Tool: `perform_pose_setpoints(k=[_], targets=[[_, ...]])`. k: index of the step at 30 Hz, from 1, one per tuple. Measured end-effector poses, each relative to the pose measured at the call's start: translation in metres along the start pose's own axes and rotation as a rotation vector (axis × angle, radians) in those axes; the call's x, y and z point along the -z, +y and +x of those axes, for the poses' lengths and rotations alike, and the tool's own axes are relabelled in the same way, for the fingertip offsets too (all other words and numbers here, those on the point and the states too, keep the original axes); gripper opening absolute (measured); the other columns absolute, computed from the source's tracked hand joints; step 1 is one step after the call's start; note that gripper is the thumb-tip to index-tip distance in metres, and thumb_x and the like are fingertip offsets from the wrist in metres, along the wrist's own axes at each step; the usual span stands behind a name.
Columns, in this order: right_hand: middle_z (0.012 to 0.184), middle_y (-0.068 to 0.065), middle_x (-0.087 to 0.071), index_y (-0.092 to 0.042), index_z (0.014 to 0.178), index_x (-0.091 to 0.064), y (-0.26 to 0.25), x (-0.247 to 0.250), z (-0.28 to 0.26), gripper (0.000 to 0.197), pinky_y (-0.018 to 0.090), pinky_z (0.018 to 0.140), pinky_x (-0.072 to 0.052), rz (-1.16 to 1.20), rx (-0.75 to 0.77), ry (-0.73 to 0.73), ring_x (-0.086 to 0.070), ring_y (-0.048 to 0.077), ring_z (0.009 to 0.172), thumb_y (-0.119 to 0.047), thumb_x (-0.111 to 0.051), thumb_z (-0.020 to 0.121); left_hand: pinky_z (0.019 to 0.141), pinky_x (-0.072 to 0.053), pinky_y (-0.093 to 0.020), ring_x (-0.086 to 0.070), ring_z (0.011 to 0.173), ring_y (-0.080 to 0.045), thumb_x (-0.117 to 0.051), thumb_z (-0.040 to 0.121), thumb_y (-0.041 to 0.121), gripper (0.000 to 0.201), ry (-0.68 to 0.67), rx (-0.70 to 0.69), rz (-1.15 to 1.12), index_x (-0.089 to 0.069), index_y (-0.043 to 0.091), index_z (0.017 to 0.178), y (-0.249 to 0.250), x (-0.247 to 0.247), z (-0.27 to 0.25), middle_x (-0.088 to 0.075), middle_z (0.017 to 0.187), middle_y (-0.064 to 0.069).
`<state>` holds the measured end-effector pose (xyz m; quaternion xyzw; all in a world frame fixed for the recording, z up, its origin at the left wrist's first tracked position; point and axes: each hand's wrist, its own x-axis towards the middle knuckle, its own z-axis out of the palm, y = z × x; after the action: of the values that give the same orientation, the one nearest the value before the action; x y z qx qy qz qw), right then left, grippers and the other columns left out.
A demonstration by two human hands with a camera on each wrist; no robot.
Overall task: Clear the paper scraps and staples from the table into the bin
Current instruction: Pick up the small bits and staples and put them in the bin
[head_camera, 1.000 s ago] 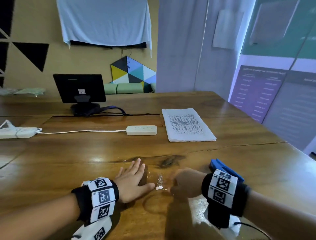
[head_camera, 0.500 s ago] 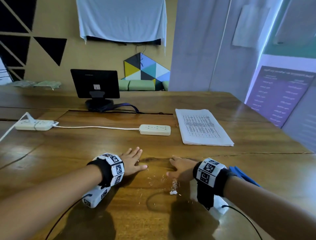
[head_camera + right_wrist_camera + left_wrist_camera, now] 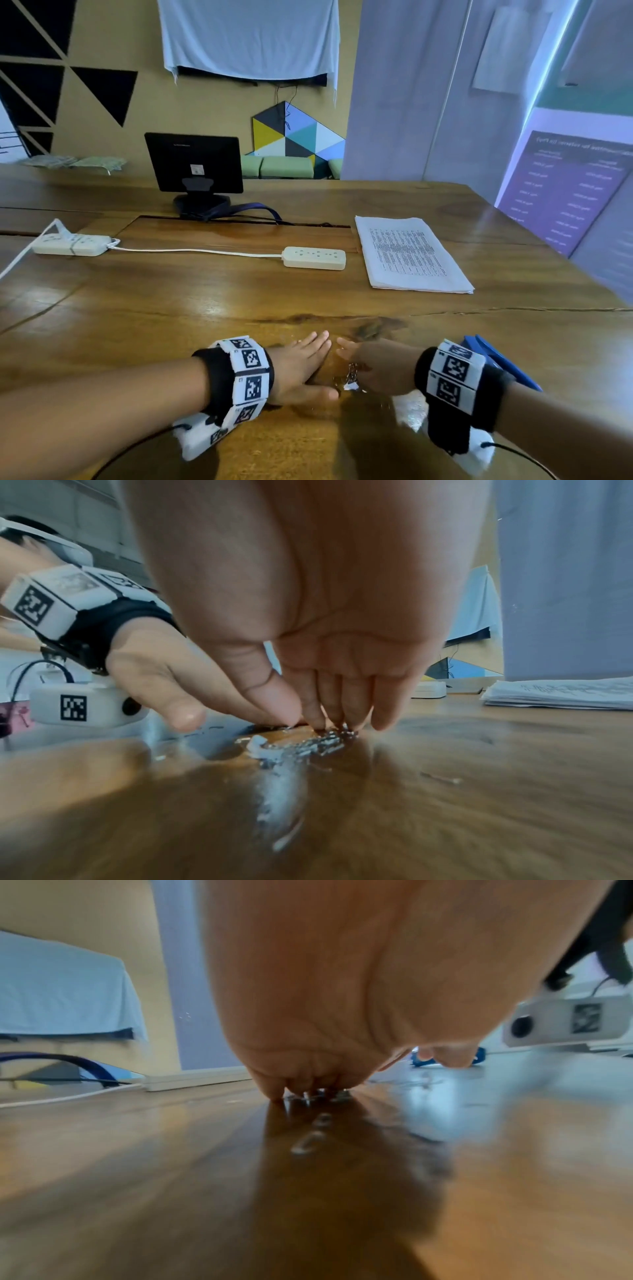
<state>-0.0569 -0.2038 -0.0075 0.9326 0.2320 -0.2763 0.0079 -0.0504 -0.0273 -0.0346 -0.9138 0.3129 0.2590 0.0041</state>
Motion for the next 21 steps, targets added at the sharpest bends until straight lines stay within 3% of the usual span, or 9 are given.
perform_pose_setpoints(k=[3,4,6,9,11,13,15,18,21], targets=[[0.131,0.013,-0.054,-0.011,0.127,-0.050,0.004,-0.003,-0.017,0.036,0.033,0.092,-0.042,0.067,0.000,0.029,-0.055,0.026,0.106,-0.015,-0.035,0.094,0.120,-0.008,-0.031,0.007,0.146,-0.014,-0.028,0.088,0.067,0.093,-0.057,-0.060,-0.121,0.023,0.014,0.144,0.009,-0.002,-0.019,0.027,0.154,-0.001],[0.122,0.013,-0.060,-0.011,0.124,-0.053,0.007,-0.004,-0.022,0.034,0.033,0.090,-0.045,0.088,-0.002,0.077,-0.057,0.025,0.101,-0.016,-0.037,0.094,0.120,-0.014,-0.031,0.001,0.146,-0.013,-0.025,0.084,0.072,0.095,-0.056,-0.044,-0.151,0.026,0.017,0.143,0.008,-0.001,-0.024,0.029,0.152,0.002],[0.124,0.007,-0.061,-0.016,0.133,-0.046,0.017,-0.007,-0.028,0.041,0.032,0.094,-0.047,0.120,-0.017,0.175,-0.059,0.021,0.105,-0.017,-0.038,0.093,0.119,-0.021,-0.034,-0.001,0.146,-0.012,-0.016,0.072,0.082,0.102,-0.014,0.022,-0.165,0.029,0.019,0.141,0.003,0.002,-0.032,0.033,0.149,0.005],[0.139,0.002,-0.048,-0.016,0.144,-0.029,0.031,-0.015,-0.038,0.051,0.026,0.101,-0.038,0.102,-0.055,0.192,-0.050,0.018,0.121,-0.030,-0.040,0.097,0.121,-0.008,-0.034,0.014,0.145,-0.013,-0.009,0.060,0.085,0.114,0.037,0.170,-0.132,0.026,0.013,0.142,-0.011,0.006,-0.045,0.032,0.150,0.001],[0.154,0.002,-0.026,-0.013,0.148,-0.018,0.036,-0.024,-0.044,0.068,0.032,0.113,-0.026,0.003,-0.111,0.140,-0.027,0.020,0.141,-0.053,-0.029,0.094,0.120,-0.005,-0.034,0.016,0.145,-0.016,-0.005,0.055,0.086,0.120,0.036,0.276,-0.089,0.024,0.010,0.143,-0.019,0.003,-0.054,0.028,0.153,-0.004],[0.159,0.005,-0.002,-0.012,0.150,-0.005,0.035,-0.035,-0.046,0.102,0.038,0.120,-0.012,-0.083,-0.165,0.087,-0.005,0.019,0.147,-0.077,-0.005,0.070,0.120,-0.004,-0.036,0.014,0.146,-0.019,0.000,0.043,0.089,0.132,0.021,0.363,-0.059,0.021,0.008,0.144,-0.026,-0.006,-0.058,0.025,0.154,-0.007],[0.159,0.006,0.009,-0.010,0.149,0.005,0.030,-0.044,-0.043,0.124,0.039,0.120,-0.007,-0.064,-0.205,0.053,0.003,0.019,0.147,-0.083,0.003,0.049,0.119,-0.002,-0.038,0.013,0.146,-0.020,0.007,0.030,0.093,0.144,0.018,0.405,-0.054,0.018,0.006,0.145,-0.029,-0.014,-0.056,0.022,0.156,-0.009],[0.157,0.009,0.016,-0.006,0.147,0.014,0.016,-0.049,-0.034,0.131,0.039,0.120,-0.004,-0.040,-0.191,0.059,0.008,0.021,0.147,-0.087,-0.002,0.046,0.119,0.000,-0.038,0.012,0.146,-0.020,0.016,0.018,0.097,0.155,0.035,0.399,-0.055,0.017,0.008,0.146,-0.033,-0.016,-0.044,0.022,0.156,-0.008],[0.157,0.007,0.018,-0.007,0.147,0.014,0.002,-0.046,-0.020,0.130,0.040,0.119,-0.002,-0.029,-0.151,0.065,0.009,0.020,0.146,-0.087,-0.002,0.046,0.118,0.001,-0.038,0.012,0.146,-0.017,0.016,0.021,0.097,0.152,0.041,0.347,-0.063,0.016,0.012,0.147,-0.031,-0.011,-0.029,0.021,0.156,-0.004]])
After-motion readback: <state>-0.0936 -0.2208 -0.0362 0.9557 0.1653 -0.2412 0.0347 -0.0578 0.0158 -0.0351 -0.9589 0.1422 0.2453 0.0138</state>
